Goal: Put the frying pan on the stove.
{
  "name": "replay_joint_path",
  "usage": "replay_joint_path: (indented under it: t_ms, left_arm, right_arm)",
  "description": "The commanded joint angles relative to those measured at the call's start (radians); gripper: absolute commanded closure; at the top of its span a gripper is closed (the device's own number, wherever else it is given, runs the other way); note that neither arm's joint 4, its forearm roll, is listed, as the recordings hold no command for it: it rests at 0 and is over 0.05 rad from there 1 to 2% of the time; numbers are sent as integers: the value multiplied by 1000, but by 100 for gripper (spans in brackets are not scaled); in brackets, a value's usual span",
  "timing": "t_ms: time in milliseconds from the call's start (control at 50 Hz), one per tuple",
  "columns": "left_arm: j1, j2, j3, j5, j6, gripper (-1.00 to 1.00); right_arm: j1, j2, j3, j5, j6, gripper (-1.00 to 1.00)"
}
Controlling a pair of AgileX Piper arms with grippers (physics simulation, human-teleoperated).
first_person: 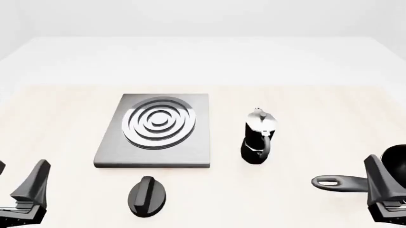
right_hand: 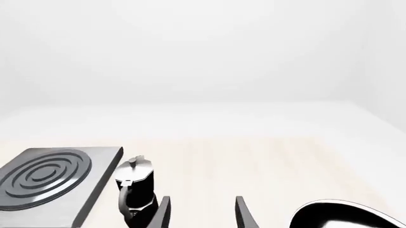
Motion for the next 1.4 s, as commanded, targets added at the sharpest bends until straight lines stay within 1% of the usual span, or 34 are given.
replay_joint_path:
  t_ms: [20,180,220,240,280,300,500,580,740,760,780,840,860,920,980,1080,1180,1360,1400]
  left_arm:
    - [-15,25,-7,-12,6,-100]
    - [-28,37,-27,-5,9,-100]
    - [-30,37,-29,-3,9,-100]
    - [-33,41,-31,-4,11,-100]
    - [-36,46,-31,-7,12,-100]
    - [-39,41,-36,2,14,-100]
    - [-51,56,-46,3,22,-100]
    - [-58,73,-49,-8,25,-100]
    - [-91,128,-76,-23,42,-100]
    - [-91,127,-76,-23,42,-100]
    - [-107,145,-88,-22,53,-100]
    - [-118,152,-100,-13,61,-100]
    - [-134,175,-114,-19,70,-100]
    - [-143,191,-142,-11,79,-100]
    - [-154,205,-154,-13,80,-100]
    - [-190,252,-182,-29,97,-100]
    - [-240,323,-203,-69,110,-100]
    - [-297,412,-232,-118,121,-100]
    - [-315,443,-254,-124,136,-100]
  right_arm:
    - [-3,-3,-61,34,22,-100]
    - [-7,-3,-107,55,40,-100]
    - [-8,-3,-120,63,49,-100]
    - [-5,-3,-134,77,68,-100]
    - [-8,-3,-152,82,65,-100]
    - [-12,-3,-178,94,73,-100]
    - [-14,-4,-277,140,92,-100]
    - [-13,-4,-313,157,95,-100]
    - [-23,-4,-431,213,106,-100]
    - [-23,-4,-431,213,106,-100]
    - [-24,-4,-458,227,112,-100]
    - [-27,-4,-485,241,118,-100]
    - [-29,-4,-508,251,123,-100]
    - [-32,-4,-542,268,129,-100]
    - [-30,-4,-567,283,128,-100]
    - [-32,-4,-645,322,129,-100]
    - [-33,-4,-727,364,129,-100]
    - [-48,-4,-816,405,138,-100]
    - [-53,-4,-849,420,143,-100]
